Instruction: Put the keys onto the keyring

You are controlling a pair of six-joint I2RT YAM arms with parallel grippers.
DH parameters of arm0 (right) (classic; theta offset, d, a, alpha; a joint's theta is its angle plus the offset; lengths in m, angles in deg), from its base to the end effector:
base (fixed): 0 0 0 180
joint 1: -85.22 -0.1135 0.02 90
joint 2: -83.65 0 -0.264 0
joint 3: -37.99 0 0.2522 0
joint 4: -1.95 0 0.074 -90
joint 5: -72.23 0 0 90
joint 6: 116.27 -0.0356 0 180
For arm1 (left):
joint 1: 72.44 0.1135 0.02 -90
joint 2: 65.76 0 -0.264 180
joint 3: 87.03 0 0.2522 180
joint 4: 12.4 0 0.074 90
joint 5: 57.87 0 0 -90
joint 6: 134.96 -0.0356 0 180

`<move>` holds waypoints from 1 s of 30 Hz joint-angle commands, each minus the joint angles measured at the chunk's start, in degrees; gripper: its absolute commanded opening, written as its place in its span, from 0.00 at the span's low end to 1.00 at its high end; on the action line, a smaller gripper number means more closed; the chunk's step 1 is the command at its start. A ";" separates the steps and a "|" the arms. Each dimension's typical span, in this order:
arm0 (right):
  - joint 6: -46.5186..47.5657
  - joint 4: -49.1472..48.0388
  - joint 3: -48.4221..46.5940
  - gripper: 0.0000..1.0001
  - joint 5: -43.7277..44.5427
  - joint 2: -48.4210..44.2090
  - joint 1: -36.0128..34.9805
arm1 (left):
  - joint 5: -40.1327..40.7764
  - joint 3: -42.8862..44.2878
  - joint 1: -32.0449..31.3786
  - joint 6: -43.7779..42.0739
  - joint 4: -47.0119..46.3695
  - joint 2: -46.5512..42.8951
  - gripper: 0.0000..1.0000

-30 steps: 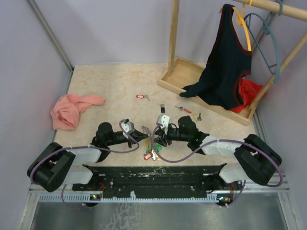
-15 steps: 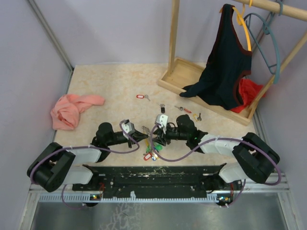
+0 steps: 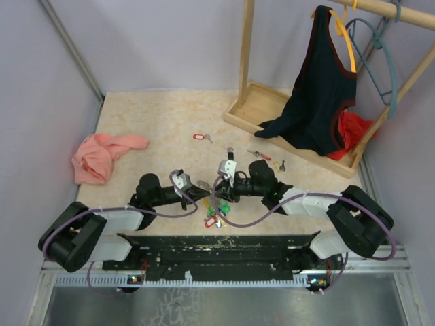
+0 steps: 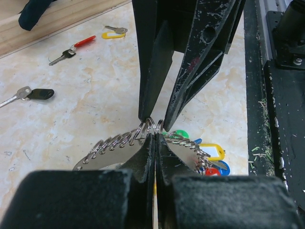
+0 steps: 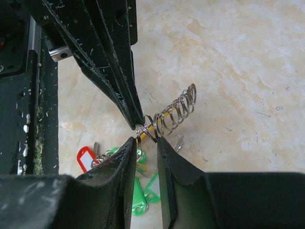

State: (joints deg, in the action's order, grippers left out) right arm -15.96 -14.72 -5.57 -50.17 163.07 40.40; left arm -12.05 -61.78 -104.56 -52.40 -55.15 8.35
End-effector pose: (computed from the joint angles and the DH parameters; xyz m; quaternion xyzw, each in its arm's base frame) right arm 0.1811 0.2068 0.1911 -0.5055 0.6191 0.3822 0.4639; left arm 0.1669 -0.1341 0.1669 0.4698 0.5635 -0.4056 0.5453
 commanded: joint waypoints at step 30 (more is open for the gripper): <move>2.53 1.83 -5.53 0.00 -0.26 -1.65 0.08 | 5.54 -3.69 -0.66 3.32 -4.47 -3.73 0.41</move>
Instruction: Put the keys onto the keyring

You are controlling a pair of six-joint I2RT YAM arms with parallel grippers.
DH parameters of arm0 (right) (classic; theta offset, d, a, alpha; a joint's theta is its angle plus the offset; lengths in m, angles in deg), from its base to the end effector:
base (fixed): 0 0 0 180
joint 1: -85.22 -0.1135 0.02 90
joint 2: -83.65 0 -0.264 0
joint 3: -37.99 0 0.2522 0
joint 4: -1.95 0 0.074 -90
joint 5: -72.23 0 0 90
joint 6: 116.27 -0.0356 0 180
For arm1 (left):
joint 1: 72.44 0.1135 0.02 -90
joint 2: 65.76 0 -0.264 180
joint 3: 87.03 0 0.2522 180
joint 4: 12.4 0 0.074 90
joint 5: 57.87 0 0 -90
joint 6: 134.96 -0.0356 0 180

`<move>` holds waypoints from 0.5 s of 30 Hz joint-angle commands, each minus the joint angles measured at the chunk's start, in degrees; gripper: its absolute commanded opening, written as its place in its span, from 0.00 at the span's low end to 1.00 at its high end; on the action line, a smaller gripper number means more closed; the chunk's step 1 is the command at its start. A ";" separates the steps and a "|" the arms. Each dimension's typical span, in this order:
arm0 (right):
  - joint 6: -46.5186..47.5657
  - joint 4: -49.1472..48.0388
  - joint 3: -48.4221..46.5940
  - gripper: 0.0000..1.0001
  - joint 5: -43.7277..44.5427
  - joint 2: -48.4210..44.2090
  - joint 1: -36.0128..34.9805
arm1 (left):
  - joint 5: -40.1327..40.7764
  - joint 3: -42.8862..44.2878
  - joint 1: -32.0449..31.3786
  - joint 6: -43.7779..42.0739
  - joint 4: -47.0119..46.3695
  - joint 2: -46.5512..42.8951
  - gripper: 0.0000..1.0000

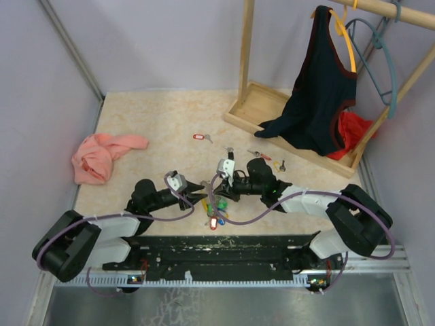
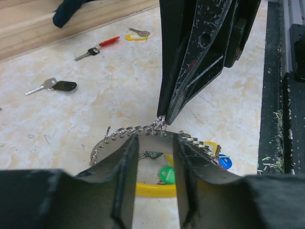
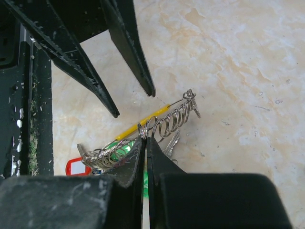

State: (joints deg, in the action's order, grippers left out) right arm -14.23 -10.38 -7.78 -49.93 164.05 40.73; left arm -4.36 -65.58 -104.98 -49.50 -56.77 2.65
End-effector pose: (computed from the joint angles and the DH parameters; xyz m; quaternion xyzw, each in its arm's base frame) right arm 0.1864 0.2096 0.1910 -0.5138 0.6298 0.3704 0.4496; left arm 0.1551 -0.1241 0.1700 0.4234 0.5821 -0.3784 0.5820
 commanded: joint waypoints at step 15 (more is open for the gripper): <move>0.82 -3.08 -3.38 0.00 -1.16 -3.00 -0.22 | -7.38 2.28 -0.34 2.14 -7.39 8.95 0.18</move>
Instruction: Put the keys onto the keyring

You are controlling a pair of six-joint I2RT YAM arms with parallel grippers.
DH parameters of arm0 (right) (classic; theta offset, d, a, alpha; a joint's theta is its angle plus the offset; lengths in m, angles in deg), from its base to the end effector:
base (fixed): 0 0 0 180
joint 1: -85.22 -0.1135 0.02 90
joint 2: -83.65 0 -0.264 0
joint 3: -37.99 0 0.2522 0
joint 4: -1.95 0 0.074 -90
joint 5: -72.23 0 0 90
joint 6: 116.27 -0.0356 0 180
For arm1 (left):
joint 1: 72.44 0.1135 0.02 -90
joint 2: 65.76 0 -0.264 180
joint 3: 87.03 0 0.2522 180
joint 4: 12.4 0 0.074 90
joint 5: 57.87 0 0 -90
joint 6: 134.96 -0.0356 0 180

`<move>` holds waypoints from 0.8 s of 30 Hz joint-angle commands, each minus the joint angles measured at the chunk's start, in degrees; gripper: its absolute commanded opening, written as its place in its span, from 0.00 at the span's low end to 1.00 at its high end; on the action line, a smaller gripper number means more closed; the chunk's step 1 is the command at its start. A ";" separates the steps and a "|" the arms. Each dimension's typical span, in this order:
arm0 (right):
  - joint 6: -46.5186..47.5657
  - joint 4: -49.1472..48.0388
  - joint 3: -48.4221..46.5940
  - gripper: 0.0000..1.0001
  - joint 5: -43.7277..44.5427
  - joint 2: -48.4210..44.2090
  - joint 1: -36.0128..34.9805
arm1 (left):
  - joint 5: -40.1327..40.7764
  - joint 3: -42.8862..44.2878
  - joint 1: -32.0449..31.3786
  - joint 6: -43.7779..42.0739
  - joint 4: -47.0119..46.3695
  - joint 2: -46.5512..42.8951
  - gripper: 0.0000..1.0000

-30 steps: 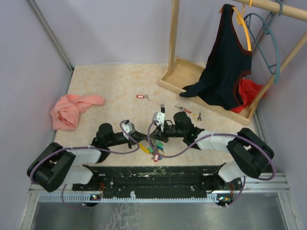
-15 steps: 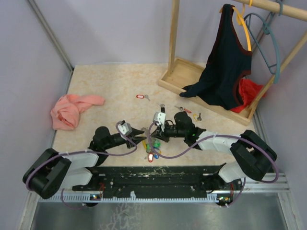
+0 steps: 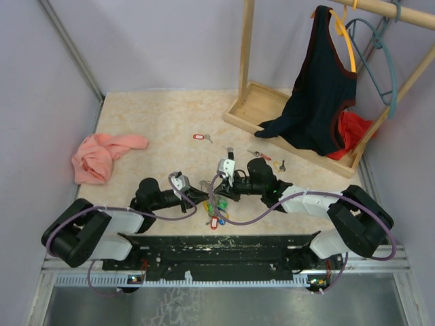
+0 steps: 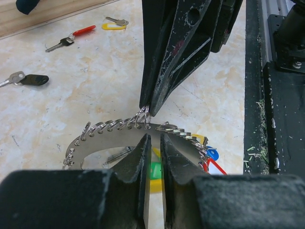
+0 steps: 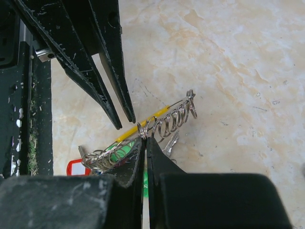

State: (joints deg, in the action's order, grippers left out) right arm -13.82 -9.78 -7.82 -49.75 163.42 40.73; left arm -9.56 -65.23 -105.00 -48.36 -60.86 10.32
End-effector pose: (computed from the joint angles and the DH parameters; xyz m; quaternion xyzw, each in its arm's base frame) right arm 0.1856 0.2088 0.1930 -0.5154 0.6283 0.3677 0.4520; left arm 0.1590 -0.1296 0.1548 0.4410 0.5860 -0.4133 0.5398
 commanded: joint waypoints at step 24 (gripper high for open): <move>-1.00 -5.30 -3.87 0.00 -5.70 -0.54 -0.25 | -5.16 2.77 -0.32 5.89 -15.12 8.10 0.22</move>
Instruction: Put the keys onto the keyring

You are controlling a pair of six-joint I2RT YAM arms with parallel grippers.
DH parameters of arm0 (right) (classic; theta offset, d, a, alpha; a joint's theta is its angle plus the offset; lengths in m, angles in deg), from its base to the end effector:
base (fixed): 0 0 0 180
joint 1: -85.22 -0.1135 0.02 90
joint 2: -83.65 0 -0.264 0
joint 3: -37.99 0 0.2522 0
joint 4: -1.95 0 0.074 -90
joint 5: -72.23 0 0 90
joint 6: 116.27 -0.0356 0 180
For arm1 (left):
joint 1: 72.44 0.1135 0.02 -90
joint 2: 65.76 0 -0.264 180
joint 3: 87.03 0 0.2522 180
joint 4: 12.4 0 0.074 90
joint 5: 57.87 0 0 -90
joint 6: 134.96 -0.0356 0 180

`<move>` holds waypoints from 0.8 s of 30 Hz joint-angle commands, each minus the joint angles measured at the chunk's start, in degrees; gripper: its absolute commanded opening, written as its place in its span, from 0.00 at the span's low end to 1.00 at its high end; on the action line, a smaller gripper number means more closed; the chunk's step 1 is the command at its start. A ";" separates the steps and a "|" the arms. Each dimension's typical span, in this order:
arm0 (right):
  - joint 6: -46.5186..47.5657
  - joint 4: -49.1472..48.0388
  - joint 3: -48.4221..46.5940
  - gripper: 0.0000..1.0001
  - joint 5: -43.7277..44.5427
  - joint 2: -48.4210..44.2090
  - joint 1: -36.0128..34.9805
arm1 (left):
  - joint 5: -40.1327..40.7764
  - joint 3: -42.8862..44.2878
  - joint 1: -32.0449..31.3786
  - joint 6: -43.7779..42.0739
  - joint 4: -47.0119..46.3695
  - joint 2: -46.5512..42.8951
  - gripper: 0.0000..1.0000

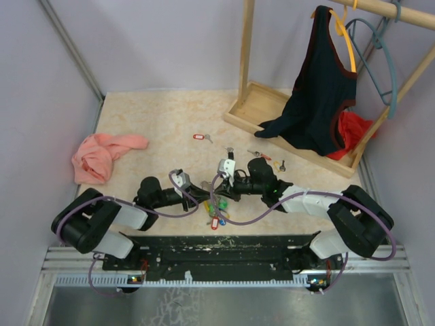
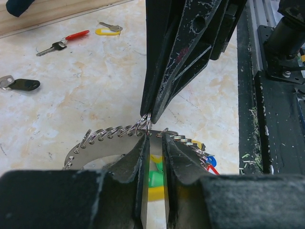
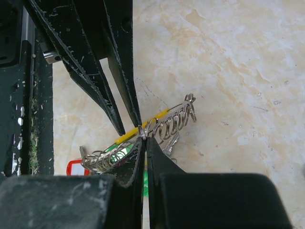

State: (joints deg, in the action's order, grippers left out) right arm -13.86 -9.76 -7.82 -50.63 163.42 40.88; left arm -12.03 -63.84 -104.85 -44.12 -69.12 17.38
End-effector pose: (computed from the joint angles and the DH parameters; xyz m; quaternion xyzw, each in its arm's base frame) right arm 0.1857 0.2084 0.1931 -0.5172 0.6258 0.3728 0.4494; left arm 0.1675 -0.1357 0.1517 0.4317 0.5778 -0.4439 0.5318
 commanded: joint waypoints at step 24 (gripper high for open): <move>-1.51 -5.75 -2.61 0.00 -1.88 -1.14 -1.01 | -2.82 -0.32 -0.47 0.56 -7.92 0.97 0.00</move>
State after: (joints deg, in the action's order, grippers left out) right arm -15.35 -11.66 -8.78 -53.08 164.29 40.79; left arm -12.29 -64.23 -104.80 -42.24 -76.38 19.89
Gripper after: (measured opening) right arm 0.009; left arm 0.007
